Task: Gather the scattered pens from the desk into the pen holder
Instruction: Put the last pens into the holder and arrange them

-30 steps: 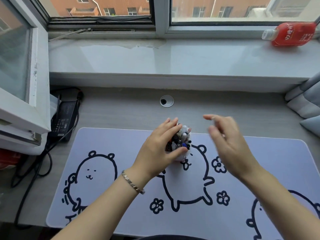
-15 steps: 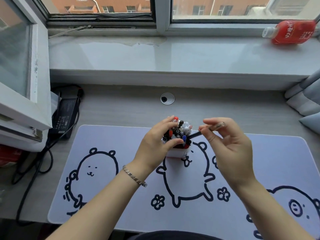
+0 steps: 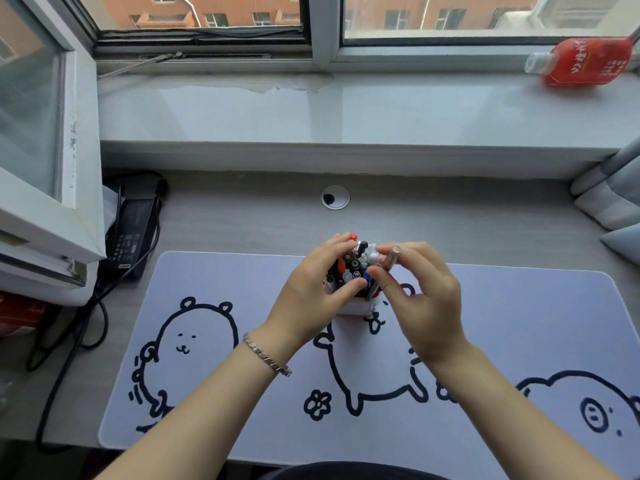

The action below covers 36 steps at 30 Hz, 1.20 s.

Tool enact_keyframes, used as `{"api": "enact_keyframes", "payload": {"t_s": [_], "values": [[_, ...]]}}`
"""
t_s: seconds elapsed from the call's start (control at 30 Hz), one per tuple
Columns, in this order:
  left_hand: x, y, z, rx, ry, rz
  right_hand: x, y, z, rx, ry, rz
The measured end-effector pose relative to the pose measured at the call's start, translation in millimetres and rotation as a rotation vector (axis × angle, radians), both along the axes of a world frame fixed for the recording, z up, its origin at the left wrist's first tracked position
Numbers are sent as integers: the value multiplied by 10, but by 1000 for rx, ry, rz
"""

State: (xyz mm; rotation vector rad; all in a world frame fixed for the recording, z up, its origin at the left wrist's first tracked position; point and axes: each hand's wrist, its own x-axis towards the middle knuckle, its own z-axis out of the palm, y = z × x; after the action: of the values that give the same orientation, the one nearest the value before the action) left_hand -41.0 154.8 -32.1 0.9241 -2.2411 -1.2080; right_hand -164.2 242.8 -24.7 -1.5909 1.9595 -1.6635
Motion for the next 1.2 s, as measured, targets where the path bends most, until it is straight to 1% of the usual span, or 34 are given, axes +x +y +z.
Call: {"api": "enact_keyframes", "payload": {"t_s": [0.1, 0.17, 0.2, 0.23, 0.3, 0.37, 0.47, 0.57, 0.67, 0.8, 0.87, 0.9, 1.0, 1.07, 1.13, 1.2], "values": [[14, 37, -55, -18, 1, -45, 57, 72, -125, -42, 159, 46], [8, 66, -96, -8, -33, -57, 55, 149, -328, -4, 157, 60], [1, 78, -115, 14, -47, -36, 38, 183, -418, 41, 137, 26], [-8, 85, -123, 55, -58, 10, 17, 206, -486, 93, 114, -33], [-20, 63, -128, 208, -68, 109, -23, 224, -539, 146, 96, -136], [-34, 19, -148, 305, -92, 118, -48, 220, -510, 123, 155, -127], [-50, -7, -184, 319, -113, 91, -52, 192, -450, 149, 228, -28], [-56, 0, -199, 342, -100, 91, -48, 206, -482, 169, 235, -1], [-51, 11, -225, 309, -105, 90, -77, 189, -504, 160, 204, -68], [-77, 45, -239, 267, -70, 137, -69, 83, -448, 204, 307, -186], [-80, 54, -253, 265, -62, 145, -65, 49, -361, 284, 254, -185], [-82, 51, -258, 265, -62, 150, -81, 43, -323, 329, 190, -152], [-77, 41, -237, 266, -33, 166, -215, 47, -216, 424, -98, 13], [-69, -16, -184, 288, -2, 191, -358, 32, -171, 499, -221, 24], [-38, -196, -135, 306, 26, 216, -507, -31, -163, 602, -224, 7], [0, -473, -56, 273, 48, 216, -652, -133, -170, 798, -139, 29]]}}
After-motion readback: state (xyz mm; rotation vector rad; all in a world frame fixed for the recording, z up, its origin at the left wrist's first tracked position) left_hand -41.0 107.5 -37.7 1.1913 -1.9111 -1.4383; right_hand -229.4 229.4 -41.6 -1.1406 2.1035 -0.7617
